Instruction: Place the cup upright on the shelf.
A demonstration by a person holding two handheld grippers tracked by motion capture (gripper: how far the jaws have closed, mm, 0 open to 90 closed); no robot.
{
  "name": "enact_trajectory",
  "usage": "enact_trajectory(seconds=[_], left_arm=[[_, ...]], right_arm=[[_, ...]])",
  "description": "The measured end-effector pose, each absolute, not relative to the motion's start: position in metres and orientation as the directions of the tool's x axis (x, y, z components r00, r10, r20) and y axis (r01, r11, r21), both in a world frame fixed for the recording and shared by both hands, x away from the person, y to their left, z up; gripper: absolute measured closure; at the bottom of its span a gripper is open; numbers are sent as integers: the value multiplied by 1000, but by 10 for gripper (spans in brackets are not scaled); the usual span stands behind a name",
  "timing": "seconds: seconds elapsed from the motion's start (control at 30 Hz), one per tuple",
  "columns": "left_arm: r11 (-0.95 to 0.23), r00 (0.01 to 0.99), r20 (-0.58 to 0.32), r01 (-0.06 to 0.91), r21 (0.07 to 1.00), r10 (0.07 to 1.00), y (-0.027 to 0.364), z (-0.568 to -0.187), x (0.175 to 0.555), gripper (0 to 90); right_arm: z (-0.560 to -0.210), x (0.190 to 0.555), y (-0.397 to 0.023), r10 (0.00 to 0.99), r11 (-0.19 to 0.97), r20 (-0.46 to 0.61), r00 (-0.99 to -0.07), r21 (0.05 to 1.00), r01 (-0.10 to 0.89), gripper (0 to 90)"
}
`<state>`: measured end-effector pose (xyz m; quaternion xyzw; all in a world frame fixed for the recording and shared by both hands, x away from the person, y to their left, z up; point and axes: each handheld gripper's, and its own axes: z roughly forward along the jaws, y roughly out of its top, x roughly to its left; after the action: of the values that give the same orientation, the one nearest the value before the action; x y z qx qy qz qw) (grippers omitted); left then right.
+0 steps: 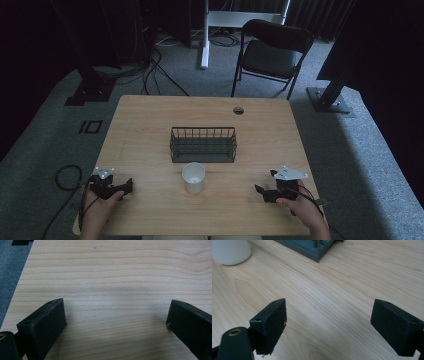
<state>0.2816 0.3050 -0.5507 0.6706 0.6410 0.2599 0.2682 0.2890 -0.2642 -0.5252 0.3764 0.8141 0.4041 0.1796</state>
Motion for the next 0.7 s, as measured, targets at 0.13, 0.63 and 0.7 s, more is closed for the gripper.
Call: enact_trajectory(seconds=[0.13, 0.63, 0.7], left_arm=[[-35, 43, 5, 720, 693, 999, 305, -551, 282, 27], [-35, 43, 5, 720, 693, 999, 305, -551, 282, 27], [-35, 43, 5, 720, 693, 999, 305, -551, 282, 27]], right_arm=[[-525, 289, -254, 747, 402, 8, -665, 792, 460, 132], [-527, 289, -209, 649, 456, -12, -761, 806, 377, 134], [-526, 289, -203, 636, 454, -8, -772, 813, 366, 135]])
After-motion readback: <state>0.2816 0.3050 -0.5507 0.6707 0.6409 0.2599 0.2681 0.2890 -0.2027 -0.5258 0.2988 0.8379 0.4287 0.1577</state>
